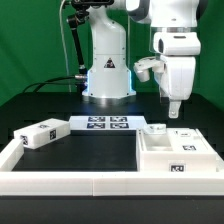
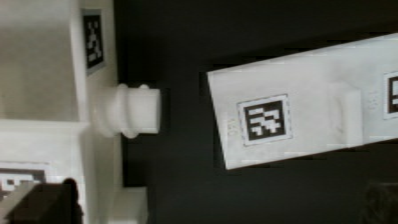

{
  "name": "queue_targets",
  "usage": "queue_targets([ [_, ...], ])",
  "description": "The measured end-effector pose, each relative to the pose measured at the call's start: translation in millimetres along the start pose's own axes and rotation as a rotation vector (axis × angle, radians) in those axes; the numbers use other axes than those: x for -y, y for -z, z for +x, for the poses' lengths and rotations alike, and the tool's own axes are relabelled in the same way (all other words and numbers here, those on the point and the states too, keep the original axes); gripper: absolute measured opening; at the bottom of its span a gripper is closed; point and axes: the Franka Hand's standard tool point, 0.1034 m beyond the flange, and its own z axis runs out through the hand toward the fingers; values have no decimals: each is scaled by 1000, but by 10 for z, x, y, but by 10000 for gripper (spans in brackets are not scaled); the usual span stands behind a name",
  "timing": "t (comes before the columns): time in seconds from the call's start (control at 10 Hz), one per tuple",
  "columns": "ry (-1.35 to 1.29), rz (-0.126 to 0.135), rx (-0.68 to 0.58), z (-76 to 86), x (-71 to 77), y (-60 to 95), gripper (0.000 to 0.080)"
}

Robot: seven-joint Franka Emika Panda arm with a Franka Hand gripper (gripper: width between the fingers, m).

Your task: Assemble cabinet

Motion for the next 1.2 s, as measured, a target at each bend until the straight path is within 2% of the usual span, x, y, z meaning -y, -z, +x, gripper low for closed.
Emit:
queue_targets([
  [0.2,-1,1,0,-4,4,-7,797],
  [0.3,62,-19,-14,-38,23,-74,797],
  [0.4,131,-22,-33,-139,176,-256,797],
  [0.5,169,-11,-32,-155,213,-255,797],
  [0.6,220,-20,-34,-140,195,-227,797],
  [0.8,274,-17,-35,-177,287,-253,797],
  [1.2,261,-11,-35,-189,290,-272,797],
])
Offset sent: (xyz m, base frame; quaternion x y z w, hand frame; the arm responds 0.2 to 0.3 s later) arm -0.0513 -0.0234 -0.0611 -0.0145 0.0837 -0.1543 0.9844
